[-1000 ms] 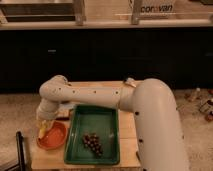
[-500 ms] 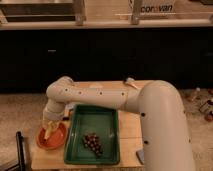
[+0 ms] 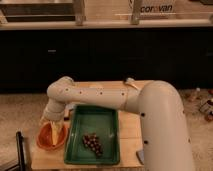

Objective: Place banana in red bowl

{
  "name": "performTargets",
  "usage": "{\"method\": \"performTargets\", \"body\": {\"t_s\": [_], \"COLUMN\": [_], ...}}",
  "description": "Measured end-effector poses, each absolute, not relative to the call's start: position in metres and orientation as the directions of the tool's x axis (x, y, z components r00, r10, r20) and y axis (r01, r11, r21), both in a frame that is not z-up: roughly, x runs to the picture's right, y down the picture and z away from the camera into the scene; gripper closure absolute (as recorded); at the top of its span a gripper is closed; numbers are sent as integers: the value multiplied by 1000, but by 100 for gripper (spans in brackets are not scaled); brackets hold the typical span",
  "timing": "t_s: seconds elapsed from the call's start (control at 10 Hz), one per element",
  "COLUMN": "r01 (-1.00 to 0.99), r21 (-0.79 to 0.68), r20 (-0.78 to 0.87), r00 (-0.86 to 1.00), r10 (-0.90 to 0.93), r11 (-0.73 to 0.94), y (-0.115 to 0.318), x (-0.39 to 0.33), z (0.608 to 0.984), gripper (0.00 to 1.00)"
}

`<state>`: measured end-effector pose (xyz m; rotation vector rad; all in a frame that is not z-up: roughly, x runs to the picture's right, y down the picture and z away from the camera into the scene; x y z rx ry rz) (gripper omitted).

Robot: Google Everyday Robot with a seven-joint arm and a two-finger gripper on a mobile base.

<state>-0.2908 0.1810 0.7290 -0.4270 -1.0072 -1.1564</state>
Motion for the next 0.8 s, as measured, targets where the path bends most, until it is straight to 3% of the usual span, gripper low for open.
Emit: {"method": "performTargets", "body": {"t_s": [0.8], "r01": [886], "r21": [186], "r20": [787], "r00": [125], "r10": [-605], "r11": [425], "y": [136], "x": [-276], "z": [706], "gripper": [20]}}
